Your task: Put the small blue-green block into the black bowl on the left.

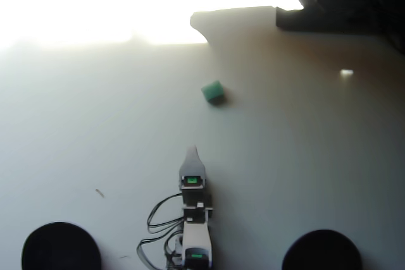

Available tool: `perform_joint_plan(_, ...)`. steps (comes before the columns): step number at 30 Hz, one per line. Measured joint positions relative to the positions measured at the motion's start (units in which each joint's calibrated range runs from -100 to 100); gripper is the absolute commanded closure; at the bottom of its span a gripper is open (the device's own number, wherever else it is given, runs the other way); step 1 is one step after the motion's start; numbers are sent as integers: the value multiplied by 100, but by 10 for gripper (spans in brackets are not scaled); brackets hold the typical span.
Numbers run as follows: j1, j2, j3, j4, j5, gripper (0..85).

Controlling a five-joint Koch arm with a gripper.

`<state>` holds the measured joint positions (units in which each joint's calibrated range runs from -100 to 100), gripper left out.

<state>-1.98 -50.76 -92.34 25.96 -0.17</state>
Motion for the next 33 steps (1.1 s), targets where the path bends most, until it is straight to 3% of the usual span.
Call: perform_joint_plan(33, 78, 0, 0, 0, -44, 376)
